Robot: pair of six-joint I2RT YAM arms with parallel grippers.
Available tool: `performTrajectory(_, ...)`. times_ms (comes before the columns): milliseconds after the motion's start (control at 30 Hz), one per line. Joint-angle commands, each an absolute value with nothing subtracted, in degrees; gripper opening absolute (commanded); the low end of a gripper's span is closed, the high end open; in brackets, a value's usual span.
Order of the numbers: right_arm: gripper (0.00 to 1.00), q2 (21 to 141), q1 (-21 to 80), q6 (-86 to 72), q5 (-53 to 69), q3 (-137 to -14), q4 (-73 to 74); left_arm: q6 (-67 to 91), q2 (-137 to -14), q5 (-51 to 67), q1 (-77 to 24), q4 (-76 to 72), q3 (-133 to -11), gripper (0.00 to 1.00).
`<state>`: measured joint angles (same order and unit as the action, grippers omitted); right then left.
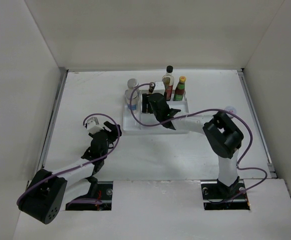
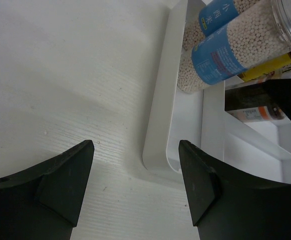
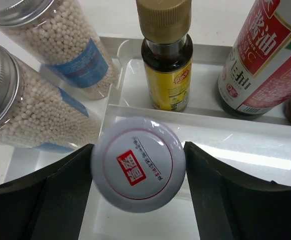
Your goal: Organize the condiment bottles
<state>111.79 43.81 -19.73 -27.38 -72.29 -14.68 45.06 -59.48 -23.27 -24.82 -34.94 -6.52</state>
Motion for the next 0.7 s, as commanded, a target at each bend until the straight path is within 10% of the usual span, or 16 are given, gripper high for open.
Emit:
performTrajectory(0, 0.80, 108.99, 43.55, -20.39, -27.77, -73.12, -21.71, 45.53, -59.68, -22.59, -24.65, -38.06, -8.00, 0.67)
performTrajectory(333, 0.94, 88.54, 38.99, -18.54, -31.19, -63.22, -21.62, 45.53, -57.04, -23.11, -24.65, -37.53, -7.21, 0.67)
performTrajectory(667, 1.00, 65.66, 13.17, -19.42, -57.04, -40.62, -13.01, 46.14, -58.18, -23.82, -25.70, -38.06, -7.29, 0.68)
